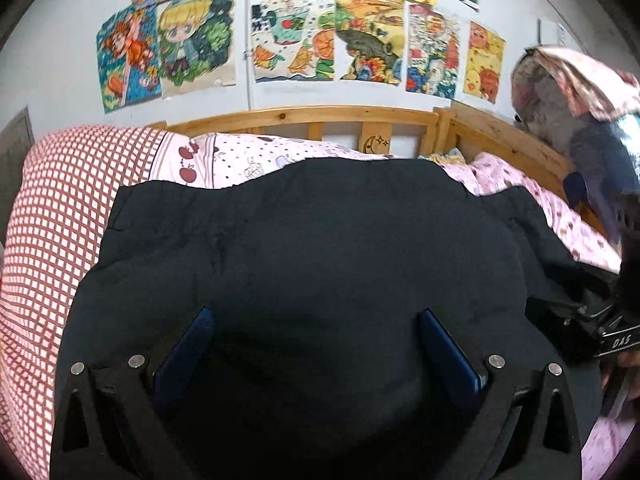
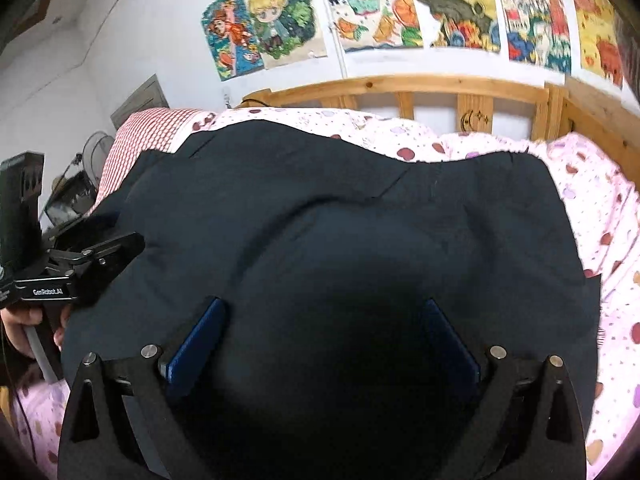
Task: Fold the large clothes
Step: 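Release the jacket and raise both tools above the folded bundle, then grasp the folded black jacket's edge with both tools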
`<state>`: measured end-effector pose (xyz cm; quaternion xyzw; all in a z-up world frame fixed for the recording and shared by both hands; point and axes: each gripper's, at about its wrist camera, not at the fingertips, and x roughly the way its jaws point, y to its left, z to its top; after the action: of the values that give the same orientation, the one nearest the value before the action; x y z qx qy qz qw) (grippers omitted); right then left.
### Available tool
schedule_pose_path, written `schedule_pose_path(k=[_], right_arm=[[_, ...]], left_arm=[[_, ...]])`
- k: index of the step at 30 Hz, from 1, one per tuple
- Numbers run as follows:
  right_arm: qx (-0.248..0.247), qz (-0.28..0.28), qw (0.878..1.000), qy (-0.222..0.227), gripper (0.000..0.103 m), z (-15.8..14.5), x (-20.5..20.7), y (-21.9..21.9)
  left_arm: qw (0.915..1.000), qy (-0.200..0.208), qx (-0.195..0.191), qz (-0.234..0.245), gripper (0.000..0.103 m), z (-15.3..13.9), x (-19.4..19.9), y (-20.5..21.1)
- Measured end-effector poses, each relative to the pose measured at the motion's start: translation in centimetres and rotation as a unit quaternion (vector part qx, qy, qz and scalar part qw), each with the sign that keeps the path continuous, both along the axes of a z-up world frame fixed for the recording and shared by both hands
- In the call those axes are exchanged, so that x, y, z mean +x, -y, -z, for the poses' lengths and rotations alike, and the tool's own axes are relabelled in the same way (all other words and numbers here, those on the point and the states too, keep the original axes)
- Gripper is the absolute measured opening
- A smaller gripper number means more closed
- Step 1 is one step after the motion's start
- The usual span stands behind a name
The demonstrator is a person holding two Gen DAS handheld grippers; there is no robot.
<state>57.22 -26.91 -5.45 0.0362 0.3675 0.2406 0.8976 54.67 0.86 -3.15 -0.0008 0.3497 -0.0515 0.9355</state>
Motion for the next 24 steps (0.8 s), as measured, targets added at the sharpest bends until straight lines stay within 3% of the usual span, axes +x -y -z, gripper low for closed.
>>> schedule_pose_path(k=[4, 8, 11, 14, 19, 24], right_arm=[[0.014, 0.02, 1.0, -0.006, 0.098, 0.5, 1.6, 0.4], [-0.016, 0.036, 0.999, 0.001, 0.098, 0.2, 2.7, 0.2], [-0.032, 0.033, 0.999, -0.005, 0.101, 0.3, 3.5, 0.1], [-0.024, 0.031, 0.999, -0.014, 0.101, 0.7, 3.9, 0.4], [-0.006, 0.026, 0.999, -0.028, 0.102, 1.7, 4.7, 0.7], [0.004, 0.027, 0.999, -0.021, 0.102, 2.6, 4.8, 0.5]], left_arm=[[0.9992, -0.009, -0.036, -0.017, 0.103, 0.1, 1.2, -1.3], [0.9981, 0.009, -0.044, -0.043, 0.103, -0.5, 2.4, -2.5], [0.9975, -0.018, -0.058, -0.037, 0.103, 0.0, 4.0, -3.2], [0.9978, -0.042, -0.048, -0.022, 0.103, 1.1, 5.7, -2.7], [0.9986, -0.044, -0.028, -0.008, 0.103, 2.5, 7.6, -1.5], [0.9982, -0.039, -0.044, -0.01, 0.103, 3.3, 8.6, -1.8]])
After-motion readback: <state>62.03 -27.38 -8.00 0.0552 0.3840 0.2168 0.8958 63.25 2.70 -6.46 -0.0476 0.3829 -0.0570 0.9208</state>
